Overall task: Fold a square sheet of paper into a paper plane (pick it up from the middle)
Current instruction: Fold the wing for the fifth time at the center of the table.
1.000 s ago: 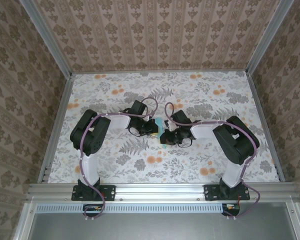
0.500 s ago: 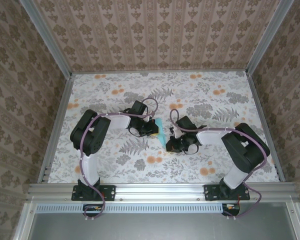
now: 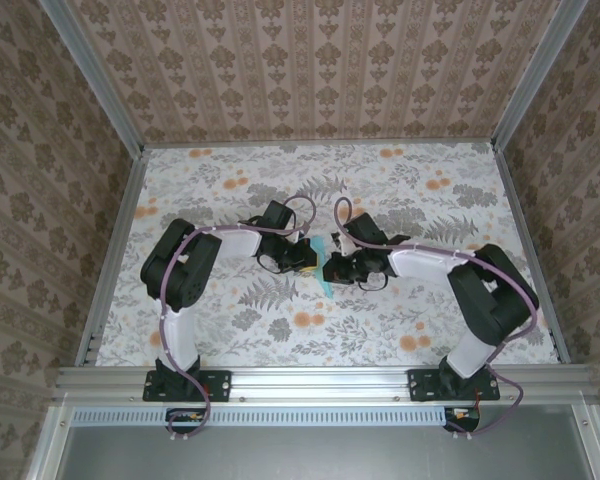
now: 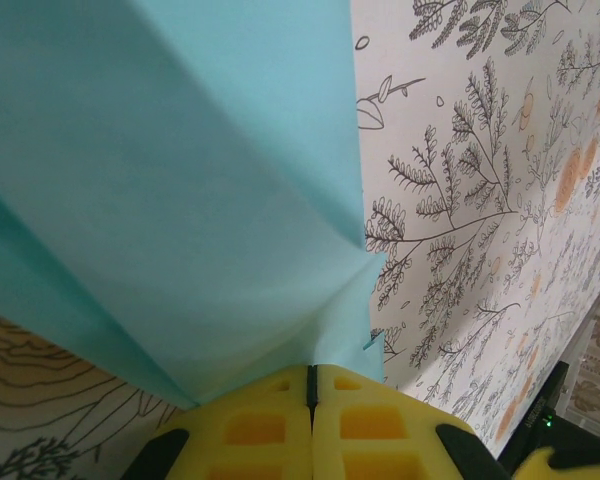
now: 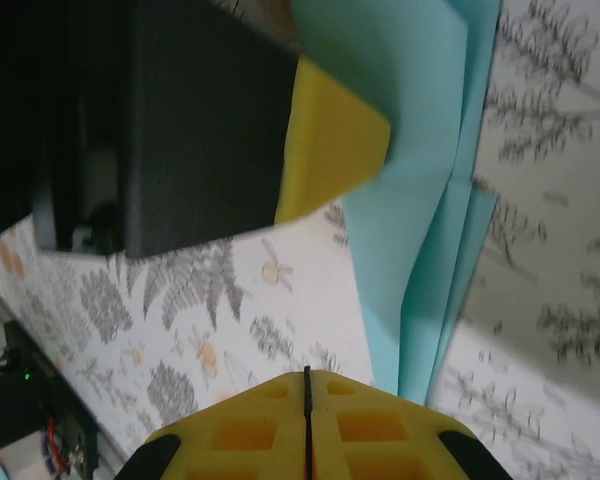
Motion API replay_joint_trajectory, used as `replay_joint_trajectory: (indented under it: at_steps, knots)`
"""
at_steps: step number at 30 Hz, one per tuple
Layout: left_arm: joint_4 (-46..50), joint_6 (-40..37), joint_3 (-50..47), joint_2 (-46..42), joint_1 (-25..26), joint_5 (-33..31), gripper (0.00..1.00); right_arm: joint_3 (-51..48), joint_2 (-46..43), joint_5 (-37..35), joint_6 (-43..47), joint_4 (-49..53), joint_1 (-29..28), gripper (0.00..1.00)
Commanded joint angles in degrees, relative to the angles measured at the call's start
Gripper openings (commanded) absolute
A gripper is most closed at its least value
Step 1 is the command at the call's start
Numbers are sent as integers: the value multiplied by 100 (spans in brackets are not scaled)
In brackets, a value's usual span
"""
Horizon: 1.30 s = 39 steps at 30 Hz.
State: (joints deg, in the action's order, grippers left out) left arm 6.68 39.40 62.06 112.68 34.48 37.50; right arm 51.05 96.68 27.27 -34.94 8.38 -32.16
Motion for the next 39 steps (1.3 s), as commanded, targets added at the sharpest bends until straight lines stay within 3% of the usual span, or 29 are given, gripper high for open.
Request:
replay_joint_trajectory:
  at_steps: [1, 11, 18, 29, 39]
  knots:
    - [379, -20, -7, 264, -38, -414, 6, 162, 382, -237, -77, -11, -33, 8]
    - [-245, -273, 67, -109, -64, 160, 13, 37, 898, -295, -4, 169, 3, 8]
    - [-1032, -291, -501, -619, -30, 492, 16, 1, 908, -329, -39, 232, 61, 5]
    - [-597, -453, -311, -139, 206, 467, 10, 68, 946, -251, 63, 442, 70, 4]
    - [-222, -634, -207, 73, 205, -24, 10, 67, 1090, -440, 248, 946, 61, 3]
